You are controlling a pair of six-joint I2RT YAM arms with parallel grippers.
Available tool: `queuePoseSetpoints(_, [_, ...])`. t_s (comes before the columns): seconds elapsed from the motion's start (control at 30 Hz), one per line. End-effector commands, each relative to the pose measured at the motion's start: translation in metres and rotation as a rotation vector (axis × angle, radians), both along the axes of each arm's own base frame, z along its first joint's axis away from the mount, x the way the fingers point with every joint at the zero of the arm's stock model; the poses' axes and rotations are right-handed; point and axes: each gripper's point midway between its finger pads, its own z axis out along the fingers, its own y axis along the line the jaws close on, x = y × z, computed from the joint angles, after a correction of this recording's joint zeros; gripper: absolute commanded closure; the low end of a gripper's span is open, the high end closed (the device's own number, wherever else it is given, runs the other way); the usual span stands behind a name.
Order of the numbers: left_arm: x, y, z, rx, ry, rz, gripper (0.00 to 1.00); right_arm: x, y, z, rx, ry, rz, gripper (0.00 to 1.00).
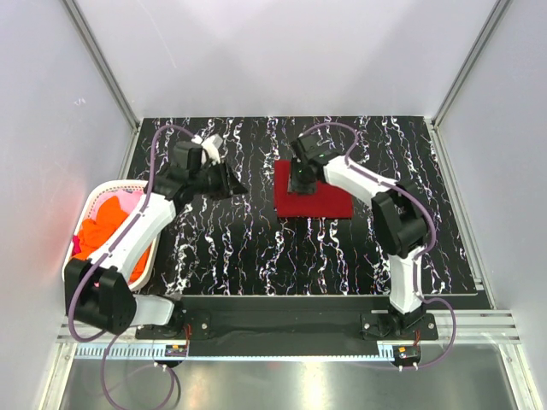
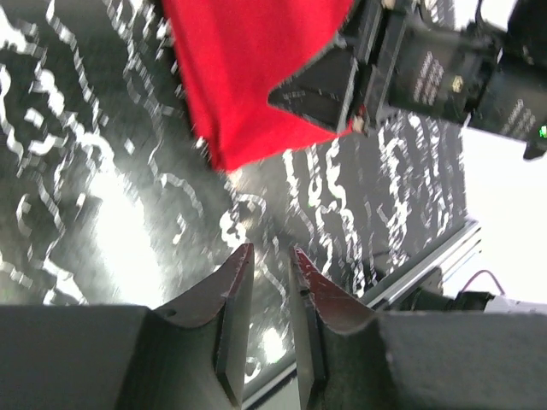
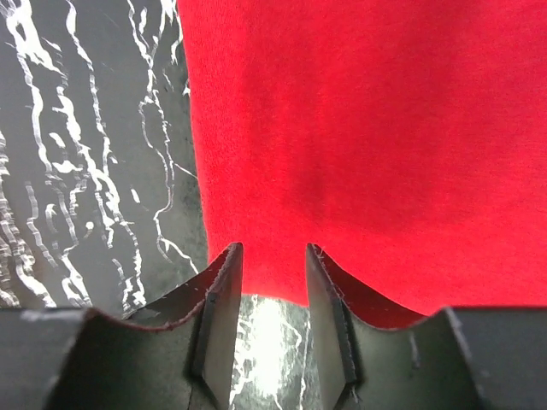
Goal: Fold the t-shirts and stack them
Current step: Neatly place the folded tshirt to the corner
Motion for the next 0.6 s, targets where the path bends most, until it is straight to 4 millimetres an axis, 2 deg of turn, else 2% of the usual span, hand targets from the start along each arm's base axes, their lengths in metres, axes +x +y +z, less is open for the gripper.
queuePoseSetpoints(0.0, [-0.019, 0.008, -0.001, 0.011, 0.002, -0.044, 0.72, 0.003, 0.010, 0.003, -0.054, -0.033, -0.003, 0.58])
queuePoseSetpoints(0.07, [-0.022, 0.014, 0.001, 0.025, -0.017, -0.042, 0.71, -0.004, 0.018, -0.002, -0.080, -0.040, 0.027, 0.57])
queuePoseSetpoints(0.3, [-0.028, 0.023, -0.019, 0.064, 0.009, -0.029, 0.71, -0.028, 0.041, -0.023, -0.173, -0.048, 0.125, 0.54])
queuePoseSetpoints(0.57, [-0.027, 0.028, -0.034, 0.089, 0.041, -0.012, 0.71, -0.030, 0.041, -0.044, -0.283, -0.050, 0.166, 0.54])
